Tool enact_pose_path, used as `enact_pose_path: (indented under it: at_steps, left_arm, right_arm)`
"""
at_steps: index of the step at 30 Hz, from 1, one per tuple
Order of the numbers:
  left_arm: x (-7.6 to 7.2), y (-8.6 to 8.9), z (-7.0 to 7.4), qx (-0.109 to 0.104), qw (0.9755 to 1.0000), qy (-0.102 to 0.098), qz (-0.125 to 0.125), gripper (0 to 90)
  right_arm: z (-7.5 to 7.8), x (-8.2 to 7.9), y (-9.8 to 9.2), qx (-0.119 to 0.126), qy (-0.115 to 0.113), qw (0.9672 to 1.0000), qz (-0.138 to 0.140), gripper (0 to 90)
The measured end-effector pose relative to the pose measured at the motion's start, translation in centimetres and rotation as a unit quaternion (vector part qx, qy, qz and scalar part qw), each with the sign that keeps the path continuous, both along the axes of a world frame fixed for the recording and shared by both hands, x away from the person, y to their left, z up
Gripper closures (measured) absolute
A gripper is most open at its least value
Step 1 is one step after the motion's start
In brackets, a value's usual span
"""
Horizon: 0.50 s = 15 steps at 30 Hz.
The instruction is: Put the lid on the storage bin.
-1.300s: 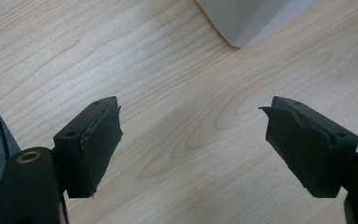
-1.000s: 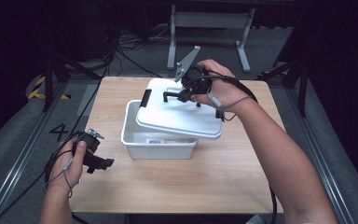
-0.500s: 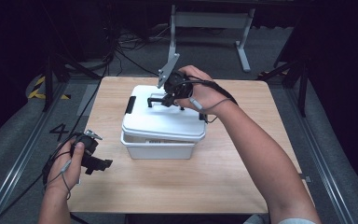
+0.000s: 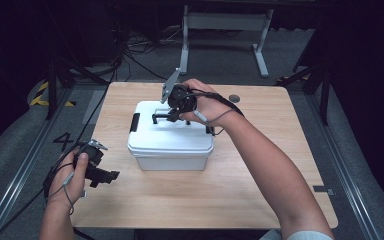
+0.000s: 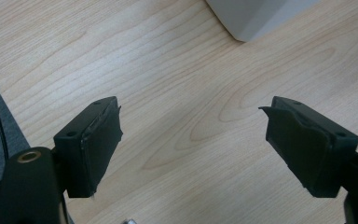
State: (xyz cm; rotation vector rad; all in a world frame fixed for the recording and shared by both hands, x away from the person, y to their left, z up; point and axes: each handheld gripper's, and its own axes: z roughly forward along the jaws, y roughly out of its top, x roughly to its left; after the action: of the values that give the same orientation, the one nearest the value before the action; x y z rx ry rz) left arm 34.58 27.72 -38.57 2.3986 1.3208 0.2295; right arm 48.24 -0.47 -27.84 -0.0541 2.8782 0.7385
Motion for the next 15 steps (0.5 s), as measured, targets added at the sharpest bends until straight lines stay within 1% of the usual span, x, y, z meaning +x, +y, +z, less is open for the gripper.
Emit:
enact_pose_path:
  at_steps: [5, 8, 11, 15]
  left_arm:
    - [0.1, -0.1, -0.1, 0.001, 1.0000, 0.003, 0.001, 18.7]
    - [0.0, -0.1, -0.1, 0.001, 1.0000, 0.003, 0.000, 18.7]
    - [0.0, -0.1, -0.1, 0.002, 1.0000, 0.003, 0.000, 18.8]
    - [0.1, -0.1, -0.1, 0.001, 1.0000, 0.003, 0.000, 18.8]
  right_arm:
    - [-0.6, 0.2, 0.0, -0.011, -0.001, 0.9999, 0.006, 83.9]
    - [-0.9, 0.3, 0.1, -0.011, 0.001, 0.9999, 0.007, 83.8]
    - [-1.1, 0.2, 0.2, -0.017, 0.001, 0.9998, 0.009, 83.8]
    - [-1.4, -0.1, 0.3, -0.017, -0.002, 0.9998, 0.008, 83.9]
